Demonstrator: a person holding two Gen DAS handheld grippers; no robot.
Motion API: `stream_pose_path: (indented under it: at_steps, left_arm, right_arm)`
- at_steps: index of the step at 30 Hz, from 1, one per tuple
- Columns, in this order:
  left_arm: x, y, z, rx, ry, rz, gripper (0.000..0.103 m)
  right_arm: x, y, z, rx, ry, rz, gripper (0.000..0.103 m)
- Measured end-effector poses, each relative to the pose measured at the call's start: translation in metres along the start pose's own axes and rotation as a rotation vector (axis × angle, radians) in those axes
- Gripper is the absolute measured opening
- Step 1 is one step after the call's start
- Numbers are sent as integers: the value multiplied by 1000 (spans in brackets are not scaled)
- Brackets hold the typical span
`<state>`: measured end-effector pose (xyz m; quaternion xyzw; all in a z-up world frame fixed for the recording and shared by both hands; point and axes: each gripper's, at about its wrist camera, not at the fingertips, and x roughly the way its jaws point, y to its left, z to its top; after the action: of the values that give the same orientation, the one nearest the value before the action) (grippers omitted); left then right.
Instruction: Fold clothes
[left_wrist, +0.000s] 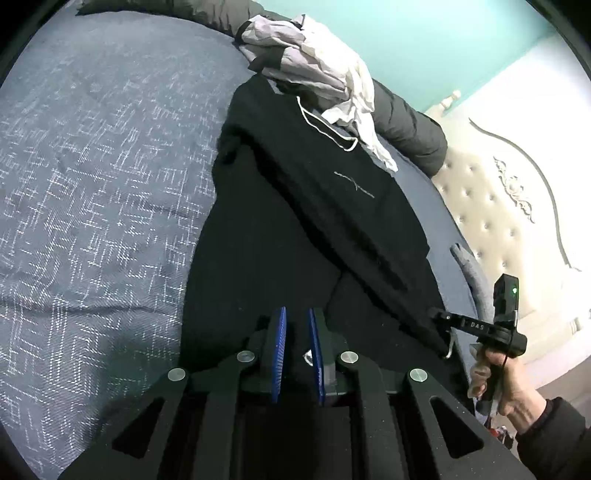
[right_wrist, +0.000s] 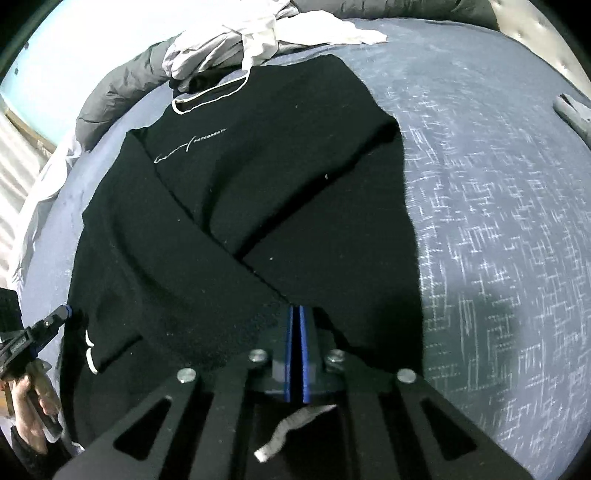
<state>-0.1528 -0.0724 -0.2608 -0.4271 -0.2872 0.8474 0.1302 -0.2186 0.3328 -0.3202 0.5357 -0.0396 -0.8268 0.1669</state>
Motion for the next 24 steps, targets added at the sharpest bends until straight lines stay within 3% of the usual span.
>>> stream_pose_path:
  at_steps: [4, 8, 13, 15, 19, 24]
  left_arm:
    - [-3, 5, 5, -20, -8, -4, 14]
    - [-5, 10, 17, -28, -23, -3, 14]
    - [-7, 20, 44, -24, -61, 31, 14]
    - [-5, 29, 56, -33, -73, 43, 14]
    - [2, 43, 80, -37, -88, 58, 14]
    - [29, 51, 98, 0, -46, 70, 14]
  right_arm:
    - [-6, -5, -2, 20, -29, -20, 5]
    - [-17, 11, 18, -25, -68, -20, 8]
    - [-11, 29, 45, -69, -65, -9, 21]
    - [-6, 34, 52, -77, -66, -5, 22]
    - [-4, 37, 50, -54, -80, 43, 22]
    - [-1, 37, 41, -64, -69, 57, 22]
